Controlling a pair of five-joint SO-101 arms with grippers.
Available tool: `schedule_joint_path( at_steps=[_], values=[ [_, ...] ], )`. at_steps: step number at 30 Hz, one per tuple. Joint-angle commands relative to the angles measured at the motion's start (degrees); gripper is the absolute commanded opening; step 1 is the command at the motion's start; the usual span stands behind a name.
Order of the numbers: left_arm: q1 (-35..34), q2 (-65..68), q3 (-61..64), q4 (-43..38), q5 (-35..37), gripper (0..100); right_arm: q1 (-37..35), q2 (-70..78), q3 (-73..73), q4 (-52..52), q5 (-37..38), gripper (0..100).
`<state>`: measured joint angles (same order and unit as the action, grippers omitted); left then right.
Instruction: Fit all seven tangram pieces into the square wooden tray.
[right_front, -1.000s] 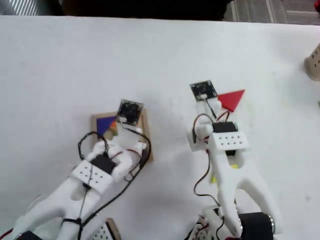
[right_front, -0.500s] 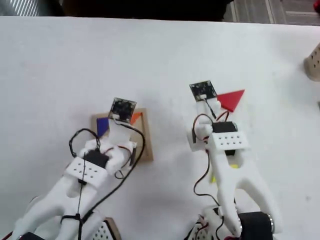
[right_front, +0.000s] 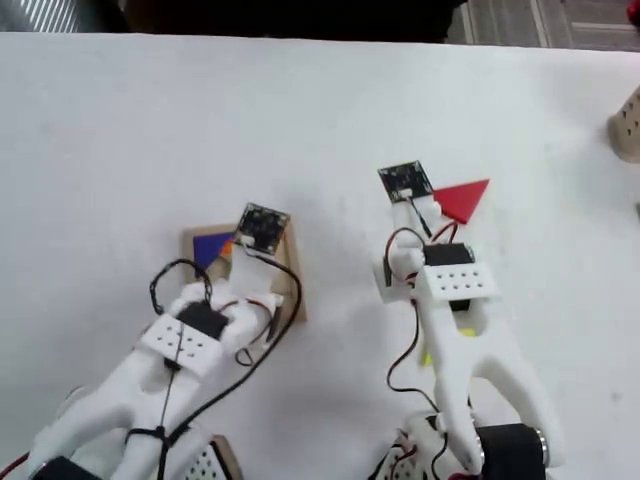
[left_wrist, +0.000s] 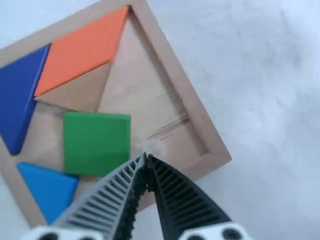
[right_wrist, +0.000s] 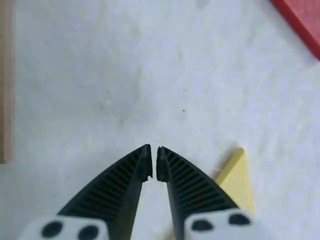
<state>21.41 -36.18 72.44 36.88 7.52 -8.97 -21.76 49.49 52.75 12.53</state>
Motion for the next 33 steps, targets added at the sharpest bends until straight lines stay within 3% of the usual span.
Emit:
schedule_joint_path(
  at_steps=[1, 7, 11, 17, 24, 27, 33],
  values=[
    [0.75, 6.46, -5.01, -2.46, -0.26, 2, 0.40, -1.80, -0.88, -1.10, 0.79, 1.8],
    [-7.52, 15.60, -11.25, -0.62, -0.35, 2, 0.75, -1.80, -0.88, -1.10, 0.79, 1.8],
    [-8.57, 14.46, -12.92, 4.57, -0.97, 2, 0.66, -1.80, -0.88, -1.10, 0.79, 1.8],
    [-8.04, 8.04, -11.96, 8.00, -11.87, 2, 0.57, -1.80, -0.88, -1.10, 0.88, 1.8],
    [-8.13, -1.89, -7.30, 3.52, -6.33, 2, 0.48, -1.98, -0.88, -1.10, 0.88, 1.8],
    [-8.48, -2.42, -3.96, -2.29, -3.34, 2, 0.48, -1.98, -0.88, -1.10, 0.88, 1.8],
    [-8.40, -2.33, -3.34, -3.25, -2.64, 2, 0.48, -1.80, -0.79, -1.10, 0.88, 1.8]
  ],
)
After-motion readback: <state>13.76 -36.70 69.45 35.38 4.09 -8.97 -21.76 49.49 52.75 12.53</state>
